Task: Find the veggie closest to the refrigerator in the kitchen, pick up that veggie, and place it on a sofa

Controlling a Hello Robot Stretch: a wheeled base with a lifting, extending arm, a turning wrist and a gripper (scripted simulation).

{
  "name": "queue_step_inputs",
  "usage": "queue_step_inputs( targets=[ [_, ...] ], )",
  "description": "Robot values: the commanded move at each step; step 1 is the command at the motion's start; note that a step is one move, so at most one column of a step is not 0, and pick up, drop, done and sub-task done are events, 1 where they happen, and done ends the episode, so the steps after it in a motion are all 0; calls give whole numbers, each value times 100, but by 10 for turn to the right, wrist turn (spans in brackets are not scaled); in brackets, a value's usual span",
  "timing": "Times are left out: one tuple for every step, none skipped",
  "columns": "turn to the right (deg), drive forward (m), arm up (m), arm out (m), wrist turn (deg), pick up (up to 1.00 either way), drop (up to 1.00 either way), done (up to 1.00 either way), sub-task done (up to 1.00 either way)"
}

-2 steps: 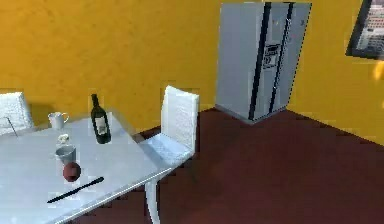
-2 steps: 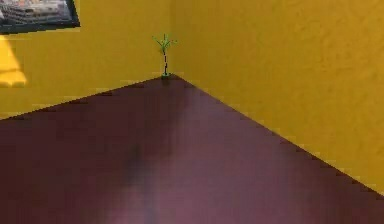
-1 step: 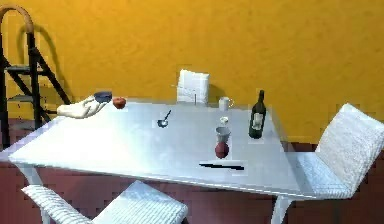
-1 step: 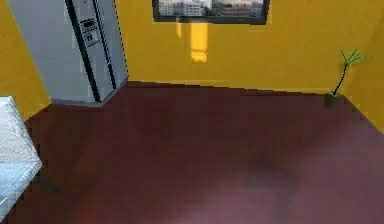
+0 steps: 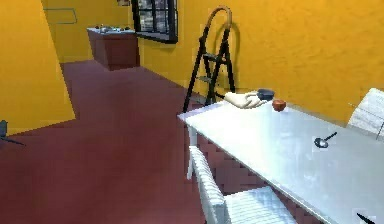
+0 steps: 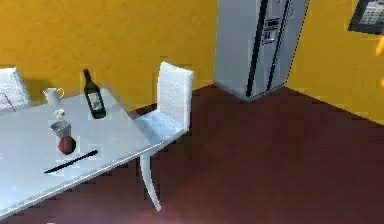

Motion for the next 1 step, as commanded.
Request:
queue_step_inputs(
  targets=[
    [-300, 0, 0, 0, 0, 0, 0, 0, 0]
  ],
)
